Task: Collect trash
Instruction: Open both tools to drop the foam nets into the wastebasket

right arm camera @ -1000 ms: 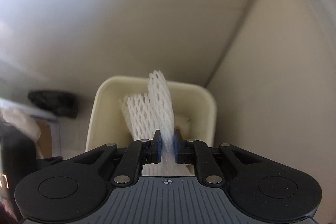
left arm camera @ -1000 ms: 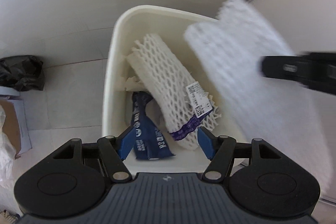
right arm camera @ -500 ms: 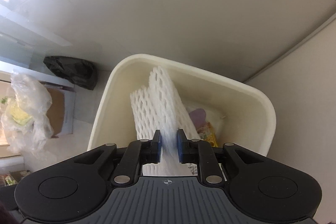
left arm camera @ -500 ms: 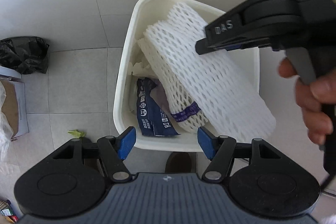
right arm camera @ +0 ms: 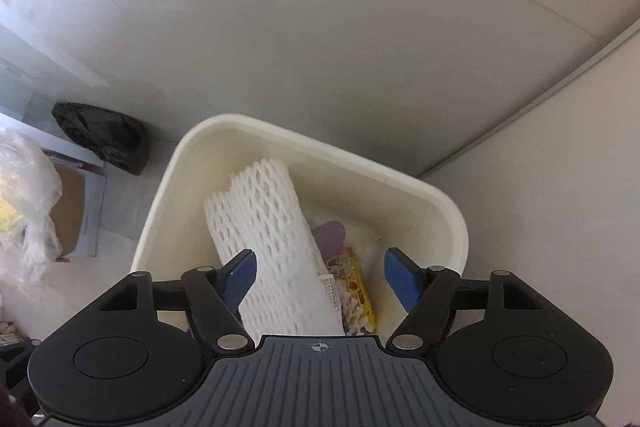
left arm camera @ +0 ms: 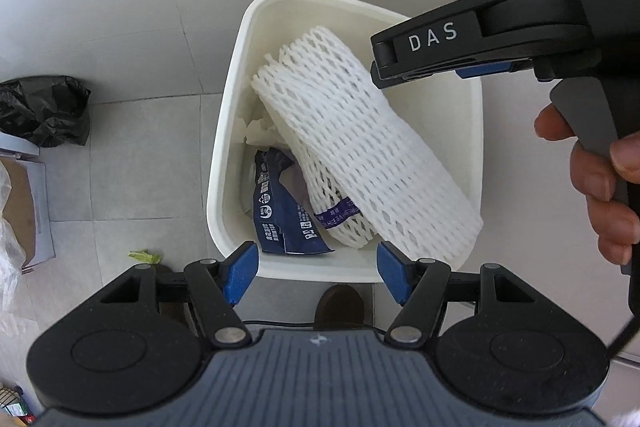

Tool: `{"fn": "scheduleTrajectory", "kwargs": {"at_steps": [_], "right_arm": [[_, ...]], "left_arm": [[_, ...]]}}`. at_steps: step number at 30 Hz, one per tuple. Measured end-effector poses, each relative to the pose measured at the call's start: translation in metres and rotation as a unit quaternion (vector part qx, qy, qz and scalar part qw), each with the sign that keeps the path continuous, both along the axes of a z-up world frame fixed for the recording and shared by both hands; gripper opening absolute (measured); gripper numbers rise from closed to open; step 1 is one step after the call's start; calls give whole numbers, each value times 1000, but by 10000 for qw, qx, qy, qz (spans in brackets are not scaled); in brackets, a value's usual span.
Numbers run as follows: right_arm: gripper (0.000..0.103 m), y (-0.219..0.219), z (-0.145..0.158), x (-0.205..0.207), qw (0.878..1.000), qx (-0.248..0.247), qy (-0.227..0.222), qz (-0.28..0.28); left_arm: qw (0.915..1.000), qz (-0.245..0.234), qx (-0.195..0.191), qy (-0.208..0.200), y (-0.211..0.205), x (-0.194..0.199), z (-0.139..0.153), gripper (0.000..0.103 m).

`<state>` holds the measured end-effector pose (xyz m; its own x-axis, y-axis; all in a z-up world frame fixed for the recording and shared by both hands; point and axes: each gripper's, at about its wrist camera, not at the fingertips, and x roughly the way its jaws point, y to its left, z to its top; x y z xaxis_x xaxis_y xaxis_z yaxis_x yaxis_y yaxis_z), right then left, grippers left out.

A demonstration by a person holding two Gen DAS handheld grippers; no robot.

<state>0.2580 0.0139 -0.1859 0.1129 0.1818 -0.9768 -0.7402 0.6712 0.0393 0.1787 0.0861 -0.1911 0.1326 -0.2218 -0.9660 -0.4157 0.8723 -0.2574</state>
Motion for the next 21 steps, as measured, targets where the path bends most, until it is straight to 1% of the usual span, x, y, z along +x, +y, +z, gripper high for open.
{"fn": "scheduleTrajectory", "kwargs": {"at_steps": [6,8,11,14,21], "right_arm": [[72,-10,18,0,9996,253,49,-81],[72,-12,29,-2,9995,311,24,-77],[73,-17,50,-7,9993,346,-129,-79],[78,-28,74,-12,9982,530,-217,-195],[79,-52,116,-25,9949,858,-394,-355]], "left_arm": [[9999,-61,53,-108,-3,0,16,62],[9998,-85,69,-147,-3,0,24,63],[9996,-122,123,-215,-3,-1,37,64],[9992,-182,180,-291,-3,-3,53,64],[9980,-291,287,-484,-10,-10,88,65]]}}
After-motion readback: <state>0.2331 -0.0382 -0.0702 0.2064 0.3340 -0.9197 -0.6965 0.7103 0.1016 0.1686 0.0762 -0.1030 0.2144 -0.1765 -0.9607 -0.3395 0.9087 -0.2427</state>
